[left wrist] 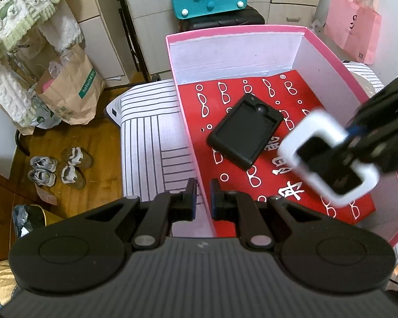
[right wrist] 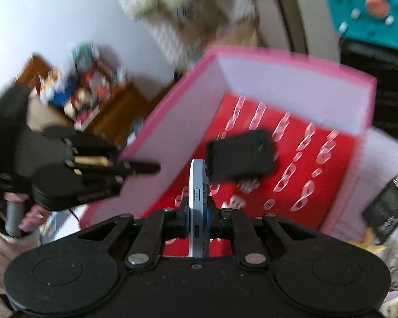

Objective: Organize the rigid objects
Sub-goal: 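Lower the white router into the pink box and open the right gripper, then grasp the white charger plug with the right gripper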

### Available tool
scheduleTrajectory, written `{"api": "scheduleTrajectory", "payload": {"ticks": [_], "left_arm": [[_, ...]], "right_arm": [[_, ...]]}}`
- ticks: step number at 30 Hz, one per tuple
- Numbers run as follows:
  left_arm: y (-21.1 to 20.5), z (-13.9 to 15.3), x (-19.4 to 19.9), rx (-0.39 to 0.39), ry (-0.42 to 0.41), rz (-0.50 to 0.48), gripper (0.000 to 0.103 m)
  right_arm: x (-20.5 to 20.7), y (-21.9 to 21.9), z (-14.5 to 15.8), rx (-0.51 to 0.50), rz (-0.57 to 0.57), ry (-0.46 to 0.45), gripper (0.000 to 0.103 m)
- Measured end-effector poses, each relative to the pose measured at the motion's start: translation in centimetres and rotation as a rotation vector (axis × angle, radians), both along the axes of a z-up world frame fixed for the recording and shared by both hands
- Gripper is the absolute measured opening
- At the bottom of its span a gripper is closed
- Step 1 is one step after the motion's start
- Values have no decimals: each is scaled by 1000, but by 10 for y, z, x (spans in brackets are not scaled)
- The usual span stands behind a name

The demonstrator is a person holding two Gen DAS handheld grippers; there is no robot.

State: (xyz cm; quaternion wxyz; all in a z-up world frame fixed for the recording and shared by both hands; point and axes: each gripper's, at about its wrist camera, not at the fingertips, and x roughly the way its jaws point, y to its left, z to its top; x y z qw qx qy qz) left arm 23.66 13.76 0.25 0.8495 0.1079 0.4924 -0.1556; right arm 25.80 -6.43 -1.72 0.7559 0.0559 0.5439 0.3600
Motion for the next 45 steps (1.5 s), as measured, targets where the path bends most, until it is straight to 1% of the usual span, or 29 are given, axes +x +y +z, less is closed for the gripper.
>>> {"api": "scheduleTrajectory", "payload": {"ticks": [5,10,13,15,18,19,23,26,29,31,34,36,38,42,45], "left_arm": [[0,0,1,1,3,-1,9],[1,0,2,-10,7,2,9],[2,0,2,-15,10,5,9],[3,1,3,-17,14,6,9],[2,2,3,-16,16,5,9],[2,2,3,-16,14,4,10],[2,1,2,-14,9,6,9],[4,1,3,-15,11,7,9],[4,1,3,-14,9,4,9],[3,1,3,-12,7,4,10],[3,1,1,-14,5,4,9],[4,1,1,-15,1,4,9],[4,1,0,-16,-2,4,9],[3,0,-3,-19,-11,5,9],[4,0,-5,-23,-20,6,9]], "right_arm": [[3,22,-21,-32,57,131,14],[17,33,-35,-74,33,176,14],[24,36,-36,-109,24,117,15],[27,38,-33,-137,16,72,17],[24,44,-26,-241,12,-93,39],[25,45,-22,-261,9,-120,49],[17,36,0,-237,12,-219,53],[4,20,23,-189,1,-293,54],[-18,-3,47,-132,-37,-370,55],[-33,-22,59,-103,-70,-441,55],[-55,-47,68,-87,-124,-527,55],[-67,-61,72,-115,-144,-549,55],[-79,-79,69,-140,-174,-548,55],[-96,-112,53,-162,-234,-471,55],[-109,-125,29,-195,-256,-412,55]]}}
